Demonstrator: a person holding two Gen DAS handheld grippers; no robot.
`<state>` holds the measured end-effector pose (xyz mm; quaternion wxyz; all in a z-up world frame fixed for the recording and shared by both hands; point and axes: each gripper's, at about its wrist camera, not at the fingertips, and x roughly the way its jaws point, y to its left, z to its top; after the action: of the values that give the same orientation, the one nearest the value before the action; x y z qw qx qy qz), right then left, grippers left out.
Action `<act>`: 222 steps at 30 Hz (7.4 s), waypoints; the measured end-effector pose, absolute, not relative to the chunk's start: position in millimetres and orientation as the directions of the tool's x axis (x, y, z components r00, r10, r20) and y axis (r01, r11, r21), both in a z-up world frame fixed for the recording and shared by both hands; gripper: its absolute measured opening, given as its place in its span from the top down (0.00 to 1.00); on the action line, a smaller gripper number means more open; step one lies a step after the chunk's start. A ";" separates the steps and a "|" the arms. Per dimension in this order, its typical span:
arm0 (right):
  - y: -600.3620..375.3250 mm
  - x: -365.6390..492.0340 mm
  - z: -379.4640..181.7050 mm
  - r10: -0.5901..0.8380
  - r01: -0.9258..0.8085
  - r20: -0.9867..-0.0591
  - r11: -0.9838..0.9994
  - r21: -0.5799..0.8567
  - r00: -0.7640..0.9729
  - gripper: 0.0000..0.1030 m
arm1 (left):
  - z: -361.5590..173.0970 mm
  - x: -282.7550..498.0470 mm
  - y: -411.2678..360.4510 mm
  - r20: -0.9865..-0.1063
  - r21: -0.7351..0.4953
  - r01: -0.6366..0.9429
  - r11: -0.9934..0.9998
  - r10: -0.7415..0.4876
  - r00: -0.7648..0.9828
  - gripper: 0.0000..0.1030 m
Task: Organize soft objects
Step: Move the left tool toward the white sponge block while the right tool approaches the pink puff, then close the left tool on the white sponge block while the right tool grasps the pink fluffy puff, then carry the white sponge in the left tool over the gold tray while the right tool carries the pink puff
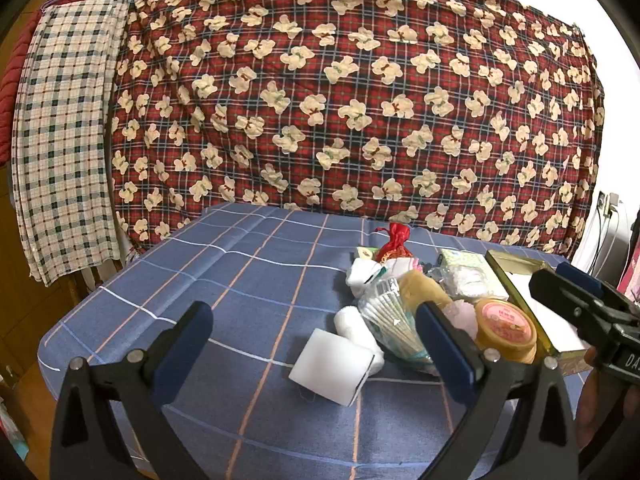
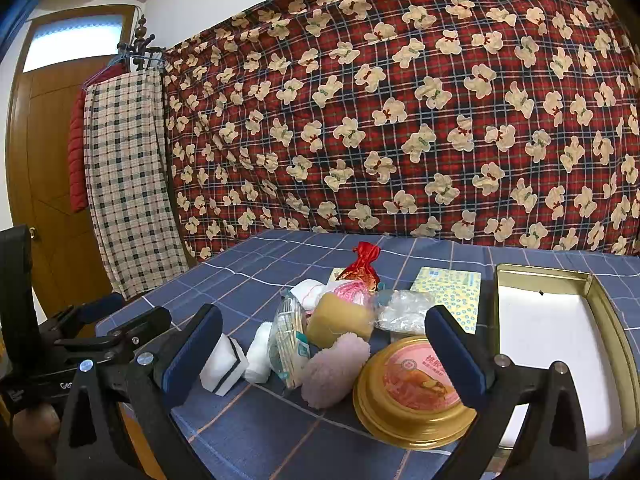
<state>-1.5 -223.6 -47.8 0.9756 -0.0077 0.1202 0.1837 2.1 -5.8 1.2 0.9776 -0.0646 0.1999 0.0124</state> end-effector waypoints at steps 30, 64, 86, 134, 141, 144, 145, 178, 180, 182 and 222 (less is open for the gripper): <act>-225.5 1.8 -46.9 0.355 -0.356 -0.247 0.934 0.042 0.902 0.01 | -0.6 2.1 -11.1 -0.392 -0.118 -0.045 0.992 -0.005 0.920 0.00; -213.4 30.6 -81.6 0.283 -0.312 -0.324 0.949 -0.042 0.903 0.01 | -45.3 26.5 -16.7 -0.478 -0.106 -0.034 0.994 -0.021 0.878 0.00; -173.3 56.0 -107.9 0.273 -0.384 -0.451 0.907 -0.175 0.850 0.37 | -78.9 55.0 -21.4 -0.528 -0.136 0.023 0.990 -0.092 0.844 0.39; -204.9 49.4 -83.0 0.335 -0.381 -0.260 0.912 -0.151 0.906 0.80 | -48.3 63.9 -25.2 -0.400 -0.182 0.012 0.983 -0.086 0.912 0.46; -218.4 49.7 -80.6 0.335 -0.368 -0.226 0.922 -0.124 0.915 0.80 | -39.1 70.0 -48.3 -0.393 -0.155 0.015 0.988 -0.075 0.917 0.46; -220.6 50.3 -79.6 0.331 -0.363 -0.220 0.924 -0.124 0.918 0.80 | -36.4 72.1 -57.8 -0.383 -0.129 0.008 0.992 -0.057 0.922 0.46; -221.1 50.4 -79.2 0.330 -0.362 -0.218 0.924 -0.125 0.919 0.80 | -36.3 73.0 -60.3 -0.384 -0.124 0.005 0.992 -0.052 0.922 0.46; -238.4 54.9 -75.2 0.312 -0.327 -0.149 0.941 -0.090 0.938 0.80 | -21.6 82.4 -101.1 -0.294 -0.028 -0.035 0.999 0.025 0.955 0.46; -237.8 54.6 -75.4 0.310 -0.326 -0.148 0.941 -0.092 0.939 0.80 | -21.3 82.1 -102.8 -0.291 -0.026 -0.036 0.999 0.027 0.956 0.46; -238.0 54.7 -75.6 0.310 -0.325 -0.152 0.941 -0.091 0.939 0.80 | -21.3 82.0 -103.1 -0.292 -0.024 -0.037 0.999 0.028 0.956 0.46; -261.5 51.7 -71.5 0.208 -0.216 -0.081 0.970 -0.112 0.975 0.80 | -20.0 89.0 -129.4 -0.271 -0.071 -0.034 0.997 0.013 0.963 0.46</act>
<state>51.7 -261.5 -71.5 0.9918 -0.0604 0.0342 0.1071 89.0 -129.4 -20.0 0.9899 -0.0377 0.1362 0.0120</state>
